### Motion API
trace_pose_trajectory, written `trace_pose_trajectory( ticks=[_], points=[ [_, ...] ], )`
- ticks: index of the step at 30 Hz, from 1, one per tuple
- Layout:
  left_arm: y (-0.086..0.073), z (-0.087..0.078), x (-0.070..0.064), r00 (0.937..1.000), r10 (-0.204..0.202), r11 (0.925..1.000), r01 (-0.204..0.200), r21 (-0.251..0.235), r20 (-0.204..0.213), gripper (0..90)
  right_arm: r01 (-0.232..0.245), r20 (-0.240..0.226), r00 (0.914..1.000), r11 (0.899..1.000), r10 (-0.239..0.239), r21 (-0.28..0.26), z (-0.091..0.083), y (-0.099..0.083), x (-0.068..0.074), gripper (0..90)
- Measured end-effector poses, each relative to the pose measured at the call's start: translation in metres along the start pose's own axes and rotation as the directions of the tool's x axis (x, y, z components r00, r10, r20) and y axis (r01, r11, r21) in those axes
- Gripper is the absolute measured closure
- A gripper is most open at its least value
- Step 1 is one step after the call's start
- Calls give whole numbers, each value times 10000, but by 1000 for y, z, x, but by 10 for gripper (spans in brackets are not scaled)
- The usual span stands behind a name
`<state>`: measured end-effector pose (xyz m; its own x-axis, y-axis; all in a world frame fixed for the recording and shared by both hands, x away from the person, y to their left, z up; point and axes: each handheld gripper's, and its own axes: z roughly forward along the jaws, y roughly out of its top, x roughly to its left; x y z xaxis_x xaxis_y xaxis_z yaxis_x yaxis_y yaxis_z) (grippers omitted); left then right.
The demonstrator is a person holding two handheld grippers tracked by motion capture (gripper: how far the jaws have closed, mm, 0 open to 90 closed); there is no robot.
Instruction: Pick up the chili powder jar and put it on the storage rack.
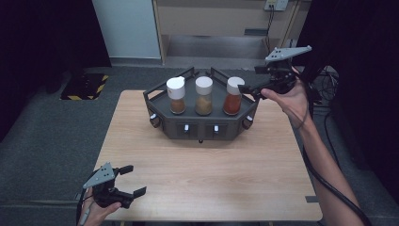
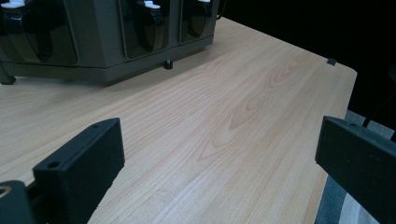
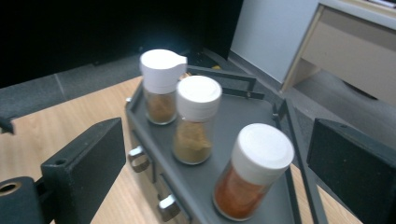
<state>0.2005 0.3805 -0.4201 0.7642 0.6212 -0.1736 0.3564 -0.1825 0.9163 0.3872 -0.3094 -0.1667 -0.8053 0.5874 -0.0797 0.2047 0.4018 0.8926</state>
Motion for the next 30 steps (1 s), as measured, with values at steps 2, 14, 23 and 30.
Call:
trace_pose_trajectory(
  ticks=[2, 14, 23, 30],
  points=[
    [0, 0, 0, 10000, 2, 10000, -2, -9, 2, 1, 89, -73, 9999, 9999, -90, -139, -8, -5, 5, 54],
    [0, 0, -1, 10000, 5, 10000, -5, -32, -19, 1, 426, -458, 9978, 9928, -480, -1122, -51, -50, 39, 56],
    [-1, -1, 0, 10000, -28, 9999, 27, -98, -57, 1, 588, -619, 9958, 9899, -673, -1294, -73, -82, 59, 56],
    [-1, -2, 0, 10000, -37, 9999, 37, -124, -68, 1, 459, -545, 9970, 9865, -550, -1569, -89, -108, 73, 56]
  ],
)
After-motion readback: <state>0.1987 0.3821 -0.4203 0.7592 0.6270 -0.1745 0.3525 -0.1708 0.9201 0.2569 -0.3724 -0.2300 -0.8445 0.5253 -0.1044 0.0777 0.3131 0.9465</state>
